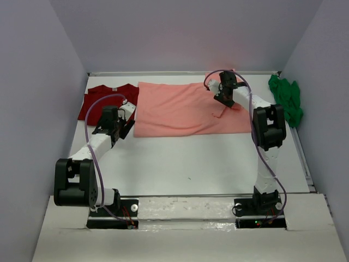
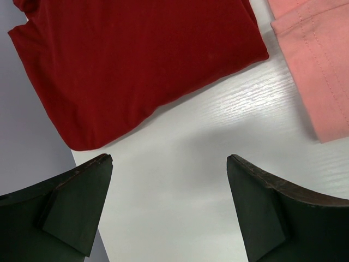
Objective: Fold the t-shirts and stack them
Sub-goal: Fold the tshirt
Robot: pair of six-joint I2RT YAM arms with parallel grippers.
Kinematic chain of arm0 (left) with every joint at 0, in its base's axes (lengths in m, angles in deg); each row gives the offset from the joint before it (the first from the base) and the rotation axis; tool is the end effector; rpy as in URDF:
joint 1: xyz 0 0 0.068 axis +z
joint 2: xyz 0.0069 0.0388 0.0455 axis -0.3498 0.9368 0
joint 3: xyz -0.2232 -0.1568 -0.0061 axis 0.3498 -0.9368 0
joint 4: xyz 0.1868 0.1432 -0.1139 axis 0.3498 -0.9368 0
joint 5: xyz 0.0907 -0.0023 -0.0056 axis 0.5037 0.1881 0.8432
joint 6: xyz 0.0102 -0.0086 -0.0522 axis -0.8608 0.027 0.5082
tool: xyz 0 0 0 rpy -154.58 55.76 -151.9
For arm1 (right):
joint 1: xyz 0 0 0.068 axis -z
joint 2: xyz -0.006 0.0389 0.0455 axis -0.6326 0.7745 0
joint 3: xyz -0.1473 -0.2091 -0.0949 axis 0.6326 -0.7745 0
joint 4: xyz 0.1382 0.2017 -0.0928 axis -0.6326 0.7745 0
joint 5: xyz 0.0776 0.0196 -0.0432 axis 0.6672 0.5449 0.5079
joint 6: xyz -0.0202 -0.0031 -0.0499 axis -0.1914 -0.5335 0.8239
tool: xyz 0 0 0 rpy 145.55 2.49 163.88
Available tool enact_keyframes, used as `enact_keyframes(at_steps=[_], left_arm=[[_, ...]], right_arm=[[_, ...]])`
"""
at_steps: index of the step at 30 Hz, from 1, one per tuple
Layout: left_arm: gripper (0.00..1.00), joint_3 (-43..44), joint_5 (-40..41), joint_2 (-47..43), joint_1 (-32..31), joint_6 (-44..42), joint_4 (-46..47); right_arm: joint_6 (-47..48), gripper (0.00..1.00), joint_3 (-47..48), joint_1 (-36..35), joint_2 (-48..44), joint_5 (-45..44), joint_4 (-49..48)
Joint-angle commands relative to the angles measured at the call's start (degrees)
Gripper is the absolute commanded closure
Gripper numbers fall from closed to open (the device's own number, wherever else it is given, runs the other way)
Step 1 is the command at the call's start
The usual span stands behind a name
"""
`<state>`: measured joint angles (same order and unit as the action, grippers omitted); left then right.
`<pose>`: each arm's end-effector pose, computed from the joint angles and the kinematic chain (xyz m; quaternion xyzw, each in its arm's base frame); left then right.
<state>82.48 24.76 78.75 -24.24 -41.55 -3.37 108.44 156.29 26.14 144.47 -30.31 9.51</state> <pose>0.2868 -0.0153 0.2140 0.2821 0.8278 0.1800 0.4503 0.4624 0.0992 0.1998 -0.4647 0.8324 -0.1927 0.2324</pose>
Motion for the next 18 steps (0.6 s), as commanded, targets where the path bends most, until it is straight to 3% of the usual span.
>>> enact_keyframes(at_steps=[1, 5, 13, 18], left_arm=[[0.01, 1.4, 0.6, -0.3, -0.3, -0.4, 1.2], [0.01, 1.1, 0.6, -0.7, -0.4, -0.6, 0.8], [0.01, 0.8, 0.3, -1.1, -0.4, -0.6, 0.7], [0.01, 1.5, -0.3, -1.2, -0.4, -0.3, 0.1]], right_arm=[[1.2, 0.57, 3.7, 0.9, 2.5, -2.1, -3.8], [2.0, 0.30, 7.8, 0.9, 5.1, -3.2, -5.9], [3.0, 0.25, 14.2, 0.9, 8.0, -7.7, -13.4], [3.5, 0.23, 8.8, 0.9, 1.1, -12.1, -23.4]])
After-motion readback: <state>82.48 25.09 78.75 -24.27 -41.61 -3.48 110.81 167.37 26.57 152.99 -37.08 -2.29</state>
